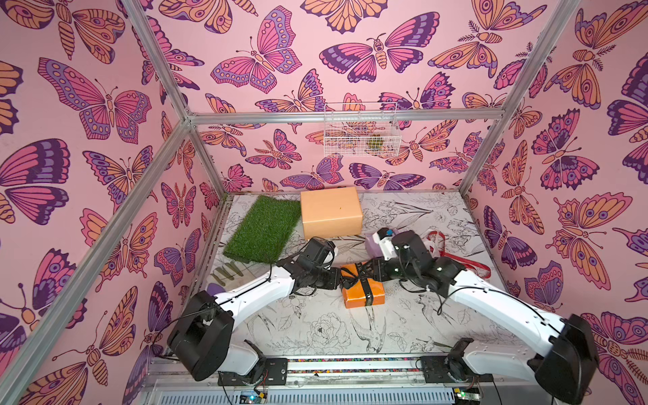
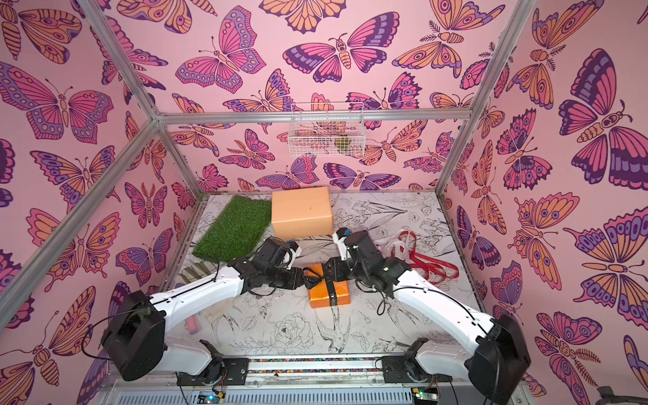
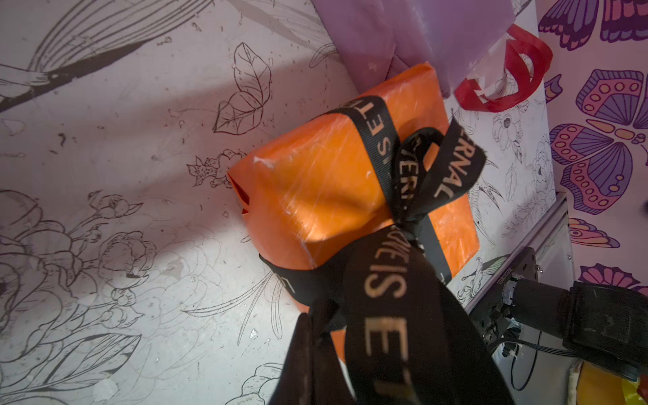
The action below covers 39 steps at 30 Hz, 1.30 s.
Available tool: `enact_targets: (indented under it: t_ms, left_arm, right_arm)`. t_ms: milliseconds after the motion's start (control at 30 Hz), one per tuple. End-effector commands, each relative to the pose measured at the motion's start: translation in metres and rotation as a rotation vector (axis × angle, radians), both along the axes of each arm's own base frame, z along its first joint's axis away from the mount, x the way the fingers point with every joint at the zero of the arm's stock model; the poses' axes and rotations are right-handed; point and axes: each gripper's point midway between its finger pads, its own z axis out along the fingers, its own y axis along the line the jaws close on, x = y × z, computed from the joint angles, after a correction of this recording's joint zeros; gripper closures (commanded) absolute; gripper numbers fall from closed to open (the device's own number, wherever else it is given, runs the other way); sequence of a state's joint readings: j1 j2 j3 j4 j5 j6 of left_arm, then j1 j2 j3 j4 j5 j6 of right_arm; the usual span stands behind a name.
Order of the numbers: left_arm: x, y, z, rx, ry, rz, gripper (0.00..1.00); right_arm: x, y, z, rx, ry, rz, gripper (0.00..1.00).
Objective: Untie the ribbon bows on the gift boxes
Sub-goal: Untie the ribbon from the gift box.
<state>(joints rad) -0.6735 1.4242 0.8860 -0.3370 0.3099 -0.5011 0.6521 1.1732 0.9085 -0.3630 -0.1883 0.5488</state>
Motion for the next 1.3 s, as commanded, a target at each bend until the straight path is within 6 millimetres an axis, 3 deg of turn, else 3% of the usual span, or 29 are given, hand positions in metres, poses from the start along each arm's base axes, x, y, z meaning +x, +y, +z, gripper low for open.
enact_targets:
  t_ms: [0,100,433,567,833,1033,1200,1267]
  left_arm:
    - [-0.003,0.0,-0.009,0.003,0.019,-0.019,1.0]
    - [-0.003,-0.003,-0.008,-0.011,0.029,-0.024,1.0]
    - [-0.006,-0.008,-0.011,-0.03,0.053,-0.03,1.0]
    - [-0.007,-0.007,-0.011,-0.033,0.054,-0.028,1.0]
    - [-0.008,-0.008,-0.014,-0.039,0.06,-0.027,1.0]
    - [-0.007,-0.011,-0.014,-0.045,0.065,-0.029,1.0]
    - [-0.007,-0.012,-0.014,-0.05,0.066,-0.028,1.0]
    - [-0.008,-0.012,-0.013,-0.05,0.064,-0.03,1.0]
  right_arm:
    - [0.006,-0.038,-0.024,-0.011,0.081,-0.146,0.61]
    - [0.007,-0.039,-0.031,0.041,0.112,-0.145,0.58]
    - [0.016,0.011,-0.055,0.202,0.245,0.0,0.52]
    - [0.024,0.021,-0.049,0.255,0.229,0.013,0.51]
    - [0.025,0.022,-0.036,0.275,0.178,0.03,0.53]
    - [0.022,0.027,-0.042,0.291,0.192,0.039,0.66]
    - [0.021,0.024,-0.051,0.261,0.216,0.029,0.98]
    - [0.02,0.02,-0.053,0.242,0.22,0.012,1.0]
